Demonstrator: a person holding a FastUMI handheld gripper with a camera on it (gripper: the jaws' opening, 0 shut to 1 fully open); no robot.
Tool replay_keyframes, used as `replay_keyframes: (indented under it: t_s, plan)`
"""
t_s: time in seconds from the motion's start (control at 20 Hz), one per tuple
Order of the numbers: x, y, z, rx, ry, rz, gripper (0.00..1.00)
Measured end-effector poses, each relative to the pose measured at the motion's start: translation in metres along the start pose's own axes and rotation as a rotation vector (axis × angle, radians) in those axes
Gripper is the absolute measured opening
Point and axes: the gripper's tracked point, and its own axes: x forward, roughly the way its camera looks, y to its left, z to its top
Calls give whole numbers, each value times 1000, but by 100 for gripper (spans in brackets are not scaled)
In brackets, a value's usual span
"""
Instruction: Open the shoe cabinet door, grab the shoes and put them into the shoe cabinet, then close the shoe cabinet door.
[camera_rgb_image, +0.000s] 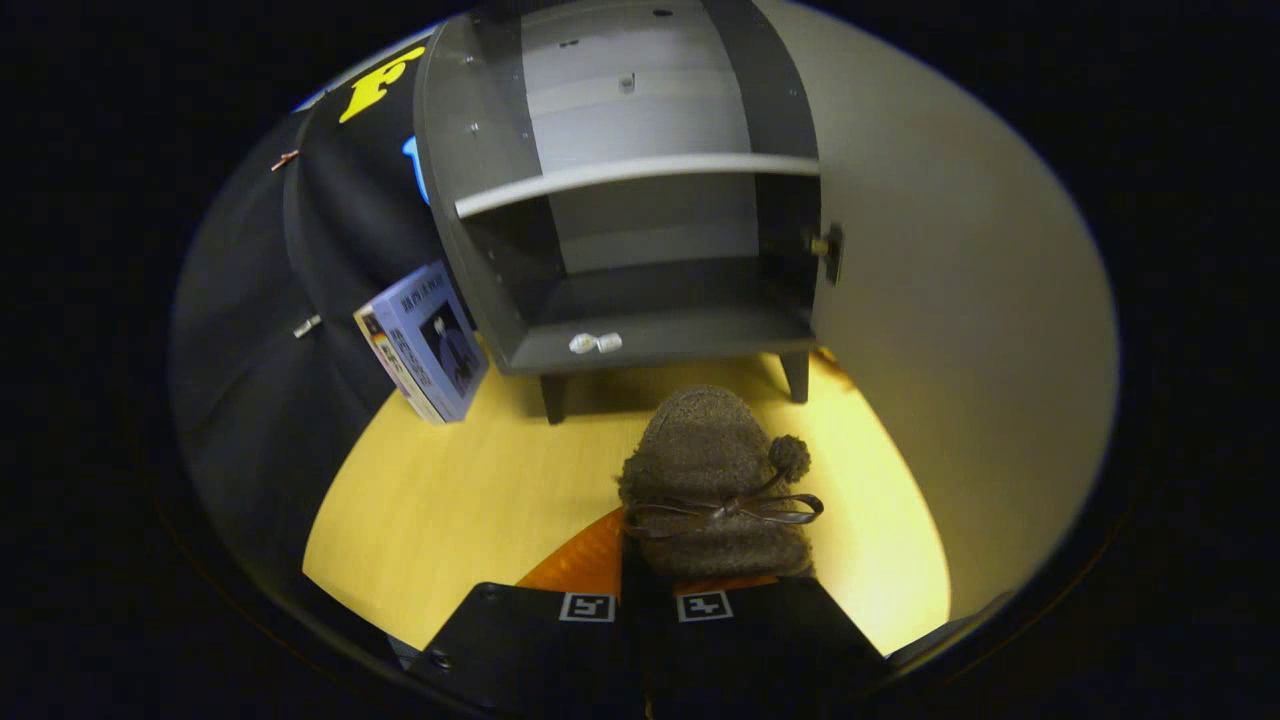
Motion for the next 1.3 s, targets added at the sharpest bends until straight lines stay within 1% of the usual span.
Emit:
replay_keyframes:
  t_s: [0.2, 0.3, 0.6, 0.75, 0.85, 1.0, 1.1, 1.3]
  plan:
    - [-28, 9, 79, -18, -85, 1, 8]
    - [-30, 21, 117, -12, -109, 35, 8]
    - [-5, 43, 235, -26, -190, 72, 8]
    - [21, 53, 289, -63, -210, 60, 8]
    - [43, 58, 317, -71, -212, 53, 8]
    - [85, 62, 338, -65, -178, 41, 7]
    - [115, 64, 347, -39, -152, 42, 8]
    - [168, 60, 346, -5, -99, 12, 7]
